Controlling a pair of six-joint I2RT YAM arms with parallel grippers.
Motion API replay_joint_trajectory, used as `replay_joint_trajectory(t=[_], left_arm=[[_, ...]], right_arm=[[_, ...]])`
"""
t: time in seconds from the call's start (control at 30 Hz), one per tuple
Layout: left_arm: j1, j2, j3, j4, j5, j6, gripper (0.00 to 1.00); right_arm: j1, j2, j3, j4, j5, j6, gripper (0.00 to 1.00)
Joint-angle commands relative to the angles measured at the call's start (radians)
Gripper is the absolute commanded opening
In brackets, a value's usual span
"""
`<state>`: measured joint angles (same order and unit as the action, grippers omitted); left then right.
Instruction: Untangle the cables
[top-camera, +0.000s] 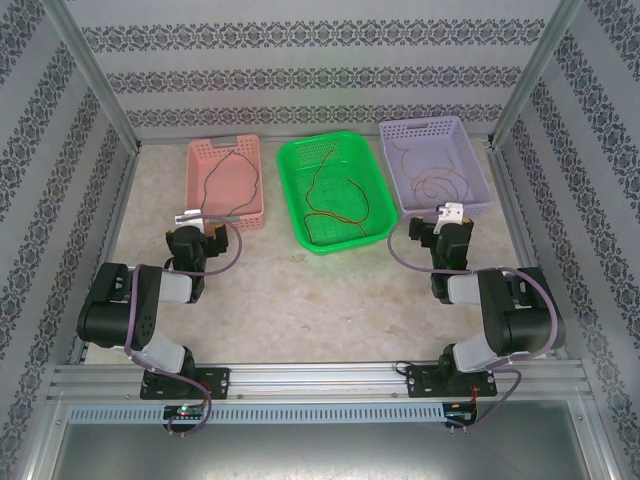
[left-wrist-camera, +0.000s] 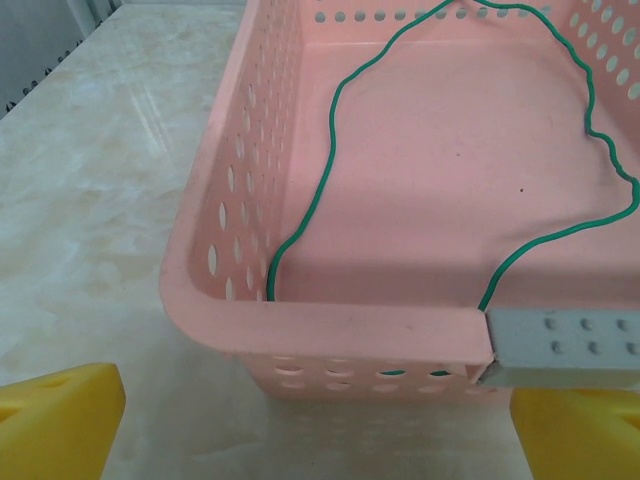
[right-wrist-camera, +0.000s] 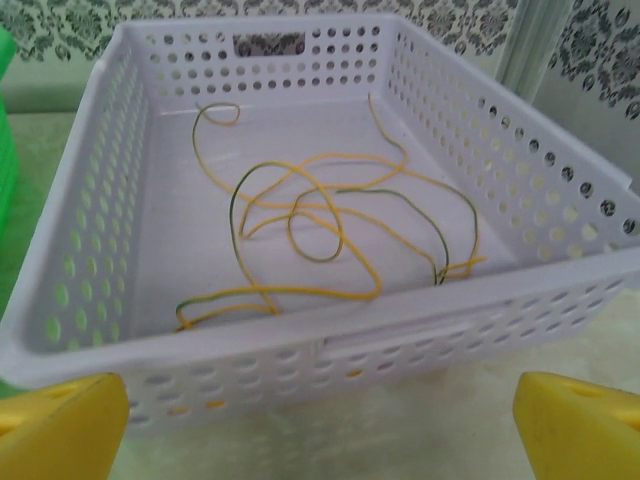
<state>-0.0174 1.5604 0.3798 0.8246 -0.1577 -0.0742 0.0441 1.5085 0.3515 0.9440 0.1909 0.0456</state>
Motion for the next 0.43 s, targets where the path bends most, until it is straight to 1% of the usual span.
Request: replay_joint_trajectory(t=[0.0, 0.2, 0.3, 0.4], left_arm=[[0.008, -0.004, 0.008, 0.047, 0.014, 0.016, 1.0], [0.005, 0.0, 0.007, 0.055, 0.012, 0.021, 1.0], [0.005, -0.002, 0.008, 0.049, 0.012, 0.024, 1.0], [0.004, 0.0, 0.008, 0.05, 0.01, 0.023, 1.0]], right_arm=[[0.01, 0.004, 0.014, -0.006, 0.034, 0.005, 0.98], [0.027, 0.005, 0.011, 0.002, 0.058, -0.011, 0.98], [-0.001, 0.003, 0.023, -0.029, -0.004, 0.004, 0.98], [0.009, -0.001, 0.011, -0.009, -0.004, -0.009, 0.98]])
